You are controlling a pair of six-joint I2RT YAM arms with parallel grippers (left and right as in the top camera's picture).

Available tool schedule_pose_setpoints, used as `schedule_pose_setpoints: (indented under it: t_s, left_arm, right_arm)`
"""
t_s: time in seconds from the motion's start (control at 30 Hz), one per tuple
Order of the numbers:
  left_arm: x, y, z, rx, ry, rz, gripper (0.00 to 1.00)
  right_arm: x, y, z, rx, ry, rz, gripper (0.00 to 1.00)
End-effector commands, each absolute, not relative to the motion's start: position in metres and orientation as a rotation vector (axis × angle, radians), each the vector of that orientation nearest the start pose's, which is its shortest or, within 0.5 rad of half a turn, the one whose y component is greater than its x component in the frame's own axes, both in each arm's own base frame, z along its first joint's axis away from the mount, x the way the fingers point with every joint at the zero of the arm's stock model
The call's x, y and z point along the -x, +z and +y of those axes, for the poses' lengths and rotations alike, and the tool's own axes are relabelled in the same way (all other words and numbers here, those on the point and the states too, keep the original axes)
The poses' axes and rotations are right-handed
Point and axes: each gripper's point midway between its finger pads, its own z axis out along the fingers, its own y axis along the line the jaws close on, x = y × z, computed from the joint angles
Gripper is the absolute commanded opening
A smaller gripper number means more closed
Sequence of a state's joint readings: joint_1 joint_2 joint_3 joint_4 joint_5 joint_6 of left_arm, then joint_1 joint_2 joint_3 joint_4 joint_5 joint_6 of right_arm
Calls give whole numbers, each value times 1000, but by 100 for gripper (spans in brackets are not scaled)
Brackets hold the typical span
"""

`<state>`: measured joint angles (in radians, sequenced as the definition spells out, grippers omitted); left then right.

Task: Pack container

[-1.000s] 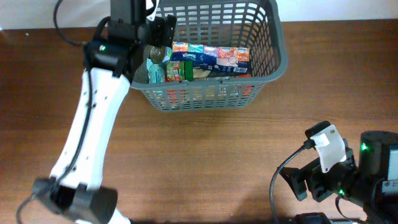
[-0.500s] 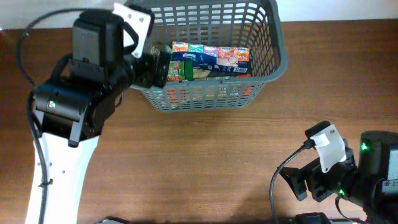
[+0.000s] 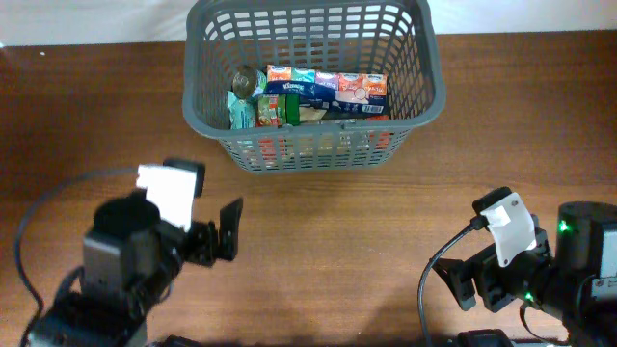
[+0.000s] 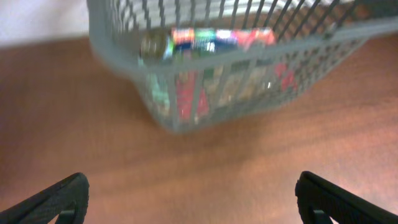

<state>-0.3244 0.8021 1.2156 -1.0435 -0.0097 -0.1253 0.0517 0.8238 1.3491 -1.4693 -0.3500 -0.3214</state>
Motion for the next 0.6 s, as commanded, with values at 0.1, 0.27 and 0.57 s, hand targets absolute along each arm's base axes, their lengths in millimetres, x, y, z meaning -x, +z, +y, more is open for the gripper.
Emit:
schedule_pose_setpoints:
  t_s: [0.1,0.27,0.57]
  left_arm:
    - [-189,265,-65,-133,-272,2357,99]
    - [-158,237,-55,-143,-224,2531,99]
    - [-147,229,-51,-146,-207,2589,99]
  right_arm:
    - [-157,291,67,587,332,2388,99]
    - [-157,291,67,587,332,2388,99]
    - [-157,291,67,587,332,2388,99]
